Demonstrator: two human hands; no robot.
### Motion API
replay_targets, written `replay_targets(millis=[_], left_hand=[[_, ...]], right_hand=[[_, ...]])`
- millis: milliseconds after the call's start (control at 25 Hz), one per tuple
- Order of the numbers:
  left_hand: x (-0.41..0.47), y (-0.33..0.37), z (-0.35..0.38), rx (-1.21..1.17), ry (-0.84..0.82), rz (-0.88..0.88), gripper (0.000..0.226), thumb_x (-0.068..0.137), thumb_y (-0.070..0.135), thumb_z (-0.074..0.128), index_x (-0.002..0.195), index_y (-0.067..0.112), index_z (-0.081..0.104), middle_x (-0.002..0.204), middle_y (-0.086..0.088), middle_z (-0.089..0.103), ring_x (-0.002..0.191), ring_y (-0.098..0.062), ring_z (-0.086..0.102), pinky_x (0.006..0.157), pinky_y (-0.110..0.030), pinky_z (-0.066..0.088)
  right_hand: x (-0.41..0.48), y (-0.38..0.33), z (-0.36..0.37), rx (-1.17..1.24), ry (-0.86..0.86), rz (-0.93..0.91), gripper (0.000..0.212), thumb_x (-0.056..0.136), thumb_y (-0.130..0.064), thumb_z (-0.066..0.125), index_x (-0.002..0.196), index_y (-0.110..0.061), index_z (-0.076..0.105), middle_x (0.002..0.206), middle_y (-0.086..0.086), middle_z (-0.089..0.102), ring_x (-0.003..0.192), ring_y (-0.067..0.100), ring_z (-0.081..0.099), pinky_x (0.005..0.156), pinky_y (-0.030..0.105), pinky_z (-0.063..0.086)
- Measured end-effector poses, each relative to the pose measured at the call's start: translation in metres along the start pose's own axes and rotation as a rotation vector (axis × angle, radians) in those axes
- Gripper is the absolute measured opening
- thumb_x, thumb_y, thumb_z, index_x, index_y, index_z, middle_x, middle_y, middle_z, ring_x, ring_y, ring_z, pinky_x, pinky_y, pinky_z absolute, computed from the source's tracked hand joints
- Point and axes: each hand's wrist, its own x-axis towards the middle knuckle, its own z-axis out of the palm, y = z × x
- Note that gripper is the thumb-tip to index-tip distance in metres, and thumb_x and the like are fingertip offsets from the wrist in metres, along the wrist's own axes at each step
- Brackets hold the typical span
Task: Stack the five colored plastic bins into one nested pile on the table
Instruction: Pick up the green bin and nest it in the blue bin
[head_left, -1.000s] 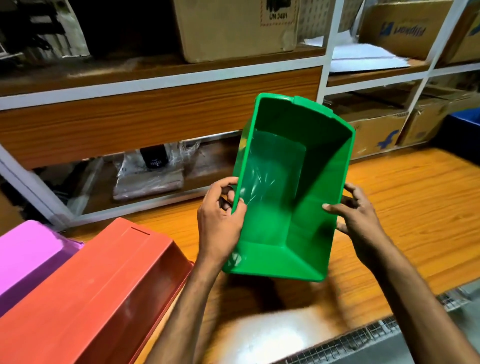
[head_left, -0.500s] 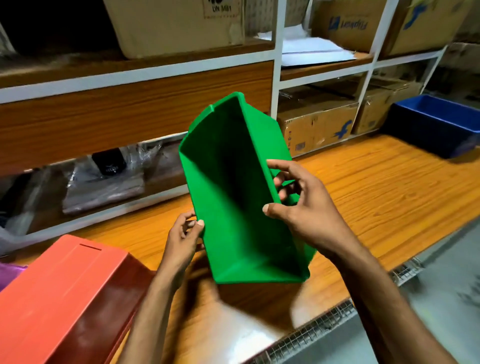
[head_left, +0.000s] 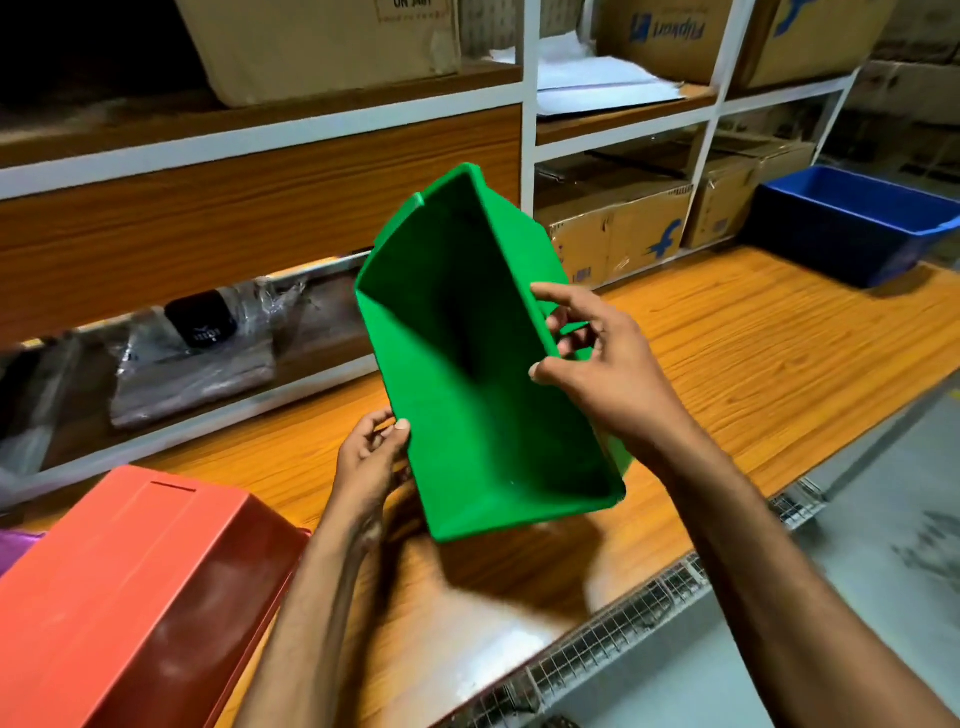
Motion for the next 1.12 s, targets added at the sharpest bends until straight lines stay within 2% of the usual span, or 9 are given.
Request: replay_targets(millis=[240,320,440,600,720,800,880,1040,1120], left_hand=[[-0.002,0.028,0.010,0.028,-0.136,-0.021,0.020,0.106,0.019,0.053,0.122,0.018,0.064,0.105,0.002,0.075,0.079,-0.002,0.074,0.057,-0.020,0.057],[-0.001,0.033,0.016,0.036,-0.185,-0.071,0.020,0.105,0.021,0.055,0.121,0.016,0.066,0.109,-0.003,0.077,0.089,-0.009,0.075,0.069,-0.027,0.062],[-0.002,0.042,0.034,0.055,-0.236,-0.130,0.017,0.101,0.021,0.063,0.112,0.012,0.072,0.113,-0.012,0.077,0.097,-0.020,0.076,0.090,-0.039,0.061],[-0.007,0.060,0.082,0.012,-0.311,-0.236,0.018,0.092,0.015,0.073,0.104,0.001,0.072,0.092,-0.014,0.080,0.069,-0.018,0.077,0.066,-0.029,0.064],[-0.020,0.065,0.129,0.003,-0.366,-0.296,0.040,0.086,0.015,0.079,0.121,-0.003,0.068,0.109,-0.020,0.077,0.086,-0.024,0.078,0.073,-0.034,0.065],[-0.034,0.062,0.163,0.031,-0.410,-0.278,0.038,0.089,0.016,0.076,0.122,-0.001,0.067,0.108,-0.016,0.077,0.091,-0.022,0.077,0.070,-0.032,0.064],[-0.053,0.055,0.200,0.099,-0.462,-0.215,0.024,0.093,0.016,0.071,0.115,0.007,0.070,0.095,-0.006,0.081,0.080,-0.014,0.077,0.065,-0.029,0.064],[-0.101,0.021,0.280,0.283,-0.628,-0.067,0.026,0.095,0.015,0.067,0.118,0.027,0.067,0.104,0.005,0.075,0.088,-0.011,0.068,0.057,-0.021,0.054],[-0.129,-0.007,0.324,0.311,-0.693,0.016,0.033,0.094,0.007,0.066,0.119,0.029,0.063,0.101,0.000,0.067,0.088,-0.011,0.063,0.053,-0.021,0.051]], right_hand=[[0.015,0.023,-0.039,0.092,0.007,0.240,0.064,0.073,-0.007,0.072,0.129,-0.037,0.067,0.101,0.003,0.058,0.092,0.016,0.059,0.064,0.023,0.052],[0.009,0.027,-0.056,0.146,-0.058,0.364,0.063,0.080,0.003,0.067,0.128,-0.036,0.066,0.102,0.005,0.065,0.095,0.018,0.063,0.060,0.022,0.054],[-0.005,0.040,-0.090,0.291,-0.097,0.543,0.064,0.079,0.007,0.066,0.134,-0.026,0.063,0.122,0.006,0.074,0.110,0.022,0.070,0.091,0.039,0.060],[-0.028,0.062,-0.140,0.579,-0.022,0.723,0.060,0.069,0.000,0.069,0.129,-0.002,0.066,0.123,0.018,0.071,0.107,0.025,0.074,0.089,0.037,0.061],[-0.053,0.077,-0.183,0.635,0.080,0.723,0.050,0.056,-0.004,0.082,0.104,-0.005,0.069,0.097,0.020,0.071,0.081,0.029,0.073,0.087,0.033,0.061],[-0.074,0.084,-0.213,0.604,0.113,0.691,0.059,0.056,-0.006,0.086,0.113,0.000,0.070,0.116,0.021,0.067,0.099,0.035,0.069,0.095,0.036,0.058],[-0.099,0.090,-0.245,0.566,0.194,0.645,0.053,0.079,0.004,0.067,0.132,0.002,0.063,0.134,0.019,0.066,0.118,0.037,0.067,0.100,0.042,0.054],[-0.158,0.113,-0.320,0.434,0.377,0.563,0.054,0.082,0.018,0.059,0.124,-0.015,0.068,0.127,0.010,0.072,0.103,0.020,0.071,0.100,0.038,0.052],[-0.190,0.129,-0.361,0.309,0.437,0.542,0.057,0.083,0.019,0.061,0.121,-0.022,0.067,0.126,0.006,0.072,0.097,0.015,0.070,0.084,0.035,0.056]])
